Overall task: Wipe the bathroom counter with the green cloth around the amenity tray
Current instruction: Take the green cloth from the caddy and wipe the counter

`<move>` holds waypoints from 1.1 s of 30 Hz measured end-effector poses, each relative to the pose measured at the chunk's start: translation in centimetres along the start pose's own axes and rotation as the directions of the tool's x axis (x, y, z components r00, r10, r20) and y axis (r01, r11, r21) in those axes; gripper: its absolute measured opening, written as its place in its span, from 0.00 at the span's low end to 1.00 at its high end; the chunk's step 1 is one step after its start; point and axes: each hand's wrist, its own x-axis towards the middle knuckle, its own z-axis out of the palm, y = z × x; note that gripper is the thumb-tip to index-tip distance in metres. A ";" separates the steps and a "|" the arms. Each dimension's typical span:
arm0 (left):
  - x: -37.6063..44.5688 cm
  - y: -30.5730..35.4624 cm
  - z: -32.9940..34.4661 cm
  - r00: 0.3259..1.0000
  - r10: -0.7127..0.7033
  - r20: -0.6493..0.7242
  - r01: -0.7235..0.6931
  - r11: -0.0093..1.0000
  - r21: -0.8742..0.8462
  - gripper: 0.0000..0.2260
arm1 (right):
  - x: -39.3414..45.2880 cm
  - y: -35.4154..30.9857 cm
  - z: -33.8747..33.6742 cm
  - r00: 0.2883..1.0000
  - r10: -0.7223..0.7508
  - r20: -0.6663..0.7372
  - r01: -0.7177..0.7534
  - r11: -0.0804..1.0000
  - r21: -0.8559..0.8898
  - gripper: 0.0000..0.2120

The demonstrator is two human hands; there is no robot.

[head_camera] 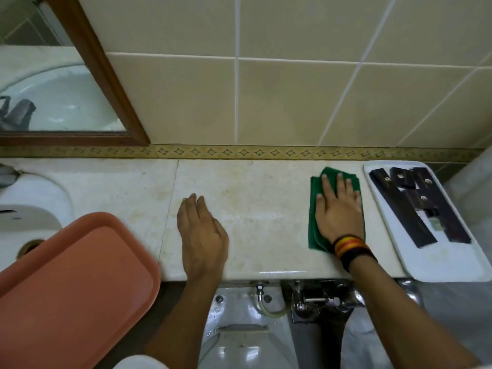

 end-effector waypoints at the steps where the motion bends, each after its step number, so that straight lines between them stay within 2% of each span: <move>1: 0.1 -0.2 0.2 1.000 0.002 -0.004 -0.002 1.000 -0.004 0.22 | 1.6 -2.1 0.4 0.999 0.032 -0.013 -0.032 0.999 -0.002 0.29; 4: 0.2 -0.9 0.8 1.000 -0.008 -0.029 0.007 0.999 -0.041 0.21 | 2.7 -9.9 2.1 0.999 -0.024 -0.026 0.024 1.000 -0.012 0.30; 7: 0.4 -1.1 1.2 0.999 -0.036 -0.040 0.030 0.991 -0.132 0.22 | 0.2 -17.2 3.4 0.965 -0.263 0.004 0.263 0.964 0.037 0.29; 10: -0.1 -1.1 0.4 0.994 -0.106 -0.036 0.094 0.961 -0.260 0.23 | -1.7 -18.4 3.1 0.870 -0.482 0.101 0.467 0.872 0.145 0.27; 12: -1.0 -1.0 -0.8 0.996 -0.039 -0.078 0.017 0.963 -0.270 0.23 | -3.0 -15.7 1.7 0.816 -0.567 0.115 0.499 0.790 0.356 0.26; 13: -1.1 -0.5 -1.3 0.995 0.052 -0.089 -0.072 0.971 -0.229 0.24 | -3.7 -13.7 0.8 0.842 -0.532 0.090 0.430 0.762 0.484 0.26; 15: -0.6 2.2 -0.8 0.969 0.238 -0.059 -0.245 0.954 -0.171 0.24 | -3.8 -8.5 0.1 0.955 -0.297 0.011 0.234 0.775 0.587 0.27; 16: -0.3 4.0 -0.1 0.959 0.282 -0.012 -0.281 0.947 -0.154 0.25 | -3.6 -6.1 0.1 0.982 -0.187 -0.007 0.161 0.823 0.544 0.28; 17: -0.1 5.8 0.8 0.955 0.294 0.048 -0.287 0.952 -0.107 0.26 | -3.6 -4.1 0.3 0.990 -0.139 -0.011 0.129 0.881 0.456 0.29; 18: 0.1 7.3 1.7 0.954 0.273 0.120 -0.272 0.962 -0.028 0.27 | -3.7 -3.0 0.7 0.990 -0.143 -0.014 0.138 0.921 0.364 0.30; 20: 0.5 8.3 3.2 0.966 0.193 0.173 -0.213 0.972 0.100 0.29 | -3.4 -2.9 1.7 0.984 -0.171 -0.045 0.177 0.938 0.298 0.31; 23: 3.7 6.0 3.7 0.978 0.173 0.120 -0.195 0.958 0.210 0.30 | -2.6 -3.2 2.5 0.984 -0.147 -0.100 0.172 0.934 0.315 0.34; 24: 5.4 4.3 3.1 0.986 0.134 0.099 -0.156 0.952 0.264 0.30 | -2.6 -3.0 2.7 0.983 -0.150 -0.104 0.176 0.931 0.320 0.34; 26: 9.1 -0.2 1.4 1.000 -0.029 0.011 0.023 0.936 0.352 0.31 | -2.7 -2.8 2.9 0.983 -0.157 -0.096 0.180 0.935 0.304 0.35; 28: 11.8 -4.5 -0.2 0.970 -0.239 -0.052 0.241 0.896 0.372 0.31 | -2.4 -3.2 3.1 0.981 -0.164 -0.100 0.186 0.941 0.284 0.36; 30: 11.5 -5.6 -1.0 0.919 -0.393 -0.030 0.382 0.870 0.312 0.30 | -2.3 -3.5 3.3 0.982 -0.163 -0.091 0.182 0.947 0.263 0.36; 33: 6.0 -1.5 0.1 0.916 -0.402 -0.013 0.392 0.886 0.249 0.30 | -2.5 -3.5 2.9 0.986 -0.152 -0.073 0.166 0.950 0.265 0.35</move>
